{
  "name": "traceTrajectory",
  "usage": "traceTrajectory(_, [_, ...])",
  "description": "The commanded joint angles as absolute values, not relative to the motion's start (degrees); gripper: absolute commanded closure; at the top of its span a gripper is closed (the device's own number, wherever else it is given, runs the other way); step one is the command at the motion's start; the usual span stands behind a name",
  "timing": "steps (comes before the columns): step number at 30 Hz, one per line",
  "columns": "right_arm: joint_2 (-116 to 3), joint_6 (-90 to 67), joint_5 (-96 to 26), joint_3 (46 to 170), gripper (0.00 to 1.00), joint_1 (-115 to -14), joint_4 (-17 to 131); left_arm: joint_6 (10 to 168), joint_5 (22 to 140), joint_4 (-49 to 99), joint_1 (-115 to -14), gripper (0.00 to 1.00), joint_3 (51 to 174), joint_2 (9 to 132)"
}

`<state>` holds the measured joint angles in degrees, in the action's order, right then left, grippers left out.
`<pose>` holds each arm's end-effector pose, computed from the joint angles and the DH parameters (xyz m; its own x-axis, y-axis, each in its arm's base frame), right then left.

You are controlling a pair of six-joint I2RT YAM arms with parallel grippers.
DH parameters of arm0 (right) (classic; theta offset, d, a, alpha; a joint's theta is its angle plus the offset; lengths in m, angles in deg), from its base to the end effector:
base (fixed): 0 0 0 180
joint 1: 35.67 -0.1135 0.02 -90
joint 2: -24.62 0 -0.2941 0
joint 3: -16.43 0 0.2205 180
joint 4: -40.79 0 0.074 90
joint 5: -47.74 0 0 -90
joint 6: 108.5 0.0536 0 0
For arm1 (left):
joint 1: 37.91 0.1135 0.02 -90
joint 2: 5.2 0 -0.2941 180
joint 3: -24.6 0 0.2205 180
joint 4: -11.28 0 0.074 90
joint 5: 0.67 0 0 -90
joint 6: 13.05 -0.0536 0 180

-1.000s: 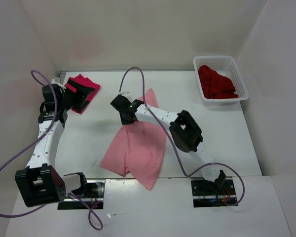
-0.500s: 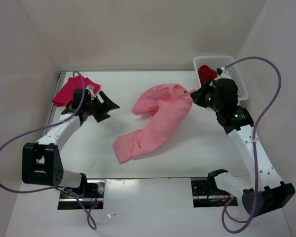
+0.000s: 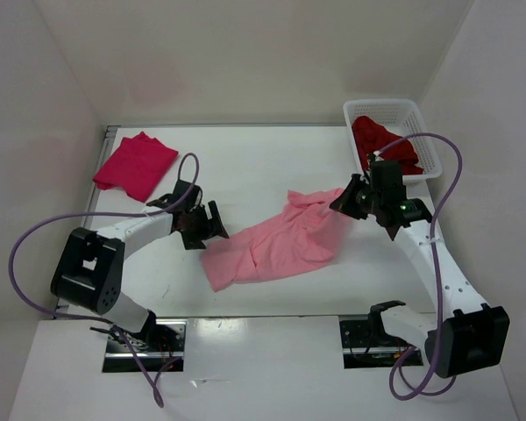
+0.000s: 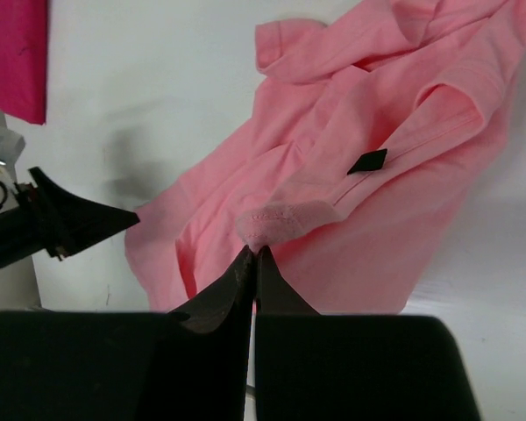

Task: Fold and stack the t-shirts
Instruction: Flatten out the tshirt

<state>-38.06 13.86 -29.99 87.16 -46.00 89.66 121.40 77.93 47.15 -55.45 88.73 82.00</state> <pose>0.1937 0.0469 0.3231 -0.7217 0.4001 -0.5649 0.0625 0.8504 0.5224 0.2579 -0.0926 0.2124 -0.8581 -0.4487 -0.2497 -0.2917 0.8261 -0.4822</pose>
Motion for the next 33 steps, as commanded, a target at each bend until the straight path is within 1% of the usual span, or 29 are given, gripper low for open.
traceTrajectory(1, [-39.97,14.46,-27.33,87.15,1.0,-45.6,84.8,119.14,84.05,49.57,-57.33,0.12,87.85,83.66])
traceTrajectory(2, [-39.98,14.46,-26.71,87.15,1.0,-45.6,84.79,119.66,85.1,49.05,-57.34,0.15,87.24,83.66])
traceTrajectory(3, [-40.76,14.46,-26.71,87.67,1.0,-45.6,84.27,119.67,85.63,49.04,-57.34,0.21,86.71,83.66])
traceTrajectory(5, [-41.3,14.46,-26.71,87.68,1.0,-45.6,84.27,119.67,86.86,49.04,-57.34,0.25,86.71,83.66])
traceTrajectory(6, [-41.82,14.46,-26.71,88.29,1.0,-45.6,83.74,119.67,88.0,49.04,-57.34,0.25,86.71,84.18])
traceTrajectory(8, [-42.52,14.46,-26.18,88.29,1.0,-45.6,83.22,118.97,88.01,49.57,-57.34,0.37,86.71,84.18])
traceTrajectory(10, [-43.23,14.46,-25.66,88.29,1.0,-45.6,82.69,118.96,87.4,48.09,-57.34,0.55,86.18,84.18])
traceTrajectory(11, [-44.02,14.46,-24.87,88.29,1.0,-45.6,82.08,118.96,87.39,48.08,-57.34,0.73,86.18,84.18])
traceTrajectory(12, [-44.02,14.46,-24.34,88.29,1.0,-45.6,82.07,118.96,86.09,47.29,-57.34,0.8,86.18,83.23])
traceTrajectory(14, [-46.12,14.46,-23.55,90.13,1.0,-45.6,81.45,119.75,86.08,47.29,-57.34,0.9,88.8,81.21])
traceTrajectory(15, [-46.83,14.46,-23.02,91.27,1.0,-46.38,80.85,119.75,85.12,47.29,-57.34,0.98,92.82,80.67])
traceTrajectory(16, [-47.71,14.46,-23.01,92.5,1.0,-47.0,80.84,119.75,84.33,47.29,-56.12,1.0,95.03,80.67])
traceTrajectory(18, [-50.96,13.93,-21.53,97.94,1.0,-47.62,80.32,119.75,81.87,47.29,-52.78,1.0,101.87,80.05])
traceTrajectory(19, [-52.18,13.41,-20.91,102.75,1.0,-47.62,80.31,119.75,80.99,47.29,-50.85,1.0,104.09,80.05])
traceTrajectory(21, [-55.7,12.88,-20.2,108.22,1.0,-48.24,80.83,119.75,78.53,47.29,-48.82,1.0,108.66,80.76])
traceTrajectory(22, [-56.58,12.88,-20.2,114.25,1.0,-48.76,80.84,119.75,77.13,47.9,-47.94,1.0,113.38,81.45])
traceTrajectory(24, [-59.04,12.35,-19.16,120.43,1.0,-49.29,82.24,119.75,76.06,47.9,-45.74,1.0,117.27,81.46])
traceTrajectory(25, [-59.75,12.35,-18.28,126.9,1.0,-49.29,82.77,119.75,75.45,48.69,-44.95,1.0,119.21,81.46])
traceTrajectory(26, [-60.36,12.35,-17.14,130.27,1.0,-49.29,83.47,120.36,74.75,49.56,-42.68,1.0,123.84,81.46])
traceTrajectory(27, [-60.98,12.35,-14.25,136.31,1.0,-49.29,84.17,120.37,73.69,49.57,-41.27,1.0,126.23,81.46])
traceTrajectory(30, [-58.54,12.88,-9.42,144.51,1.0,-49.91,84.18,122.64,70.35,49.57,-35.55,1.0,135.2,80.06])
traceTrajectory(32, [-55.12,12.88,-7.2,144.02,0.99,-49.91,83.31,123.18,68.68,48.88,-33.0,1.0,138.72,79.35])
traceTrajectory(33, [-50.31,12.88,-7.19,139.84,0.99,-49.91,82.52,123.88,68.15,48.87,-30.81,1.0,140.22,78.65])
